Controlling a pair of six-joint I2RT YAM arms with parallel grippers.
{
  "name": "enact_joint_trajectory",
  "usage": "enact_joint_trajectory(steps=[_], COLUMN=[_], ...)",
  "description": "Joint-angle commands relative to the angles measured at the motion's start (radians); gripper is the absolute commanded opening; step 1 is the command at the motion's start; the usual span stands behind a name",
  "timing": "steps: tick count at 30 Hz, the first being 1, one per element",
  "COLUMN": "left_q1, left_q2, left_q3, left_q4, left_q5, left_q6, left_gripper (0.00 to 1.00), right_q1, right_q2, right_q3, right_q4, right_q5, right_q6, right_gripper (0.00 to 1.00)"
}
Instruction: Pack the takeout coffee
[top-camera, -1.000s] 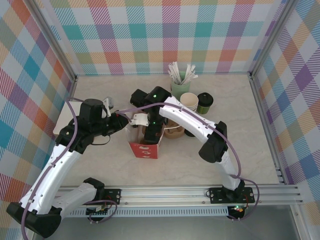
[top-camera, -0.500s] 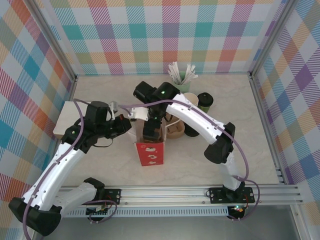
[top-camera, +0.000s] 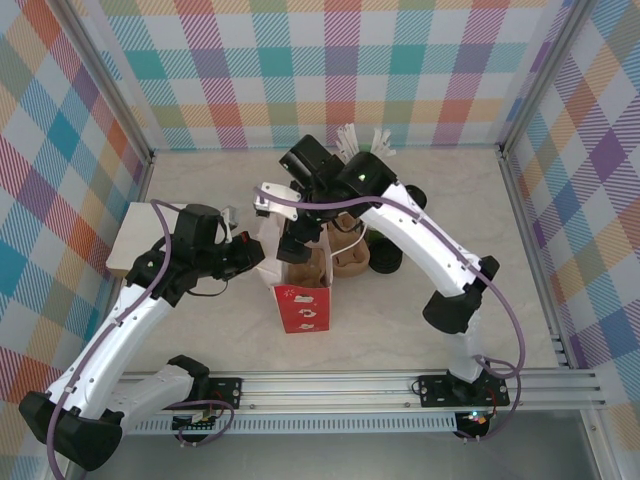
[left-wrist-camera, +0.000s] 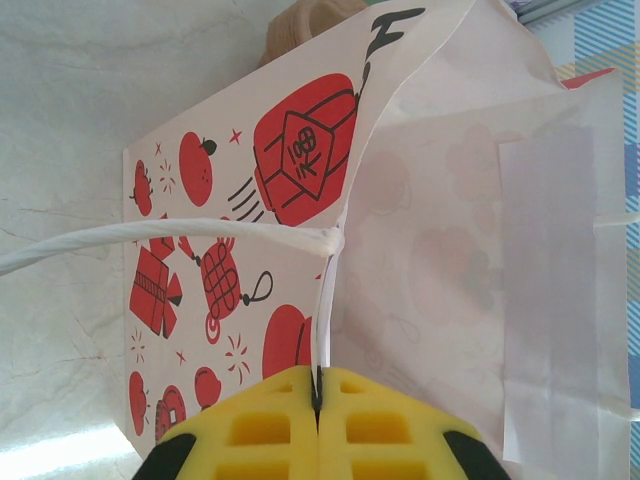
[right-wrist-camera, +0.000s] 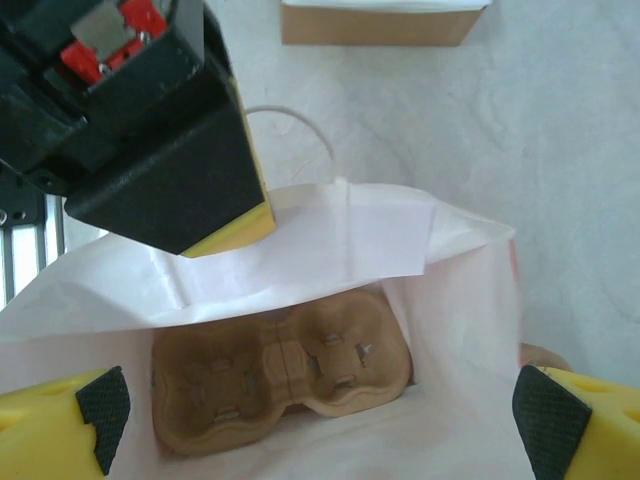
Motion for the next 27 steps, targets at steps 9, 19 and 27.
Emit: enact_joint_trajectory(steps=[9, 19, 27], left_q1=[-0.008, -0.008, -0.006], left_q2=[0.012, 0.032, 0.033], left_q3=[0.08, 0.222, 0.353], left_q4=[-0.025, -0.12, -0.19], left_q5=[0.046, 0.01, -0.088], left_q6=[-0.009, 0.06, 0.169], left_gripper=[0.38, 0.71, 0.82], right_q1=[-0.023, -0.104, -0.182], right_q2=[-0.217, -0.581, -0.896], right_q3=[-0.065, -0.562, -0.967], right_q4=[0.108, 0.352, 0.49], right_q5=[0.195, 0.278, 0.325], right_q6=[0.256, 0.546, 0.7], right_gripper=[1.0, 1.0, 1.0])
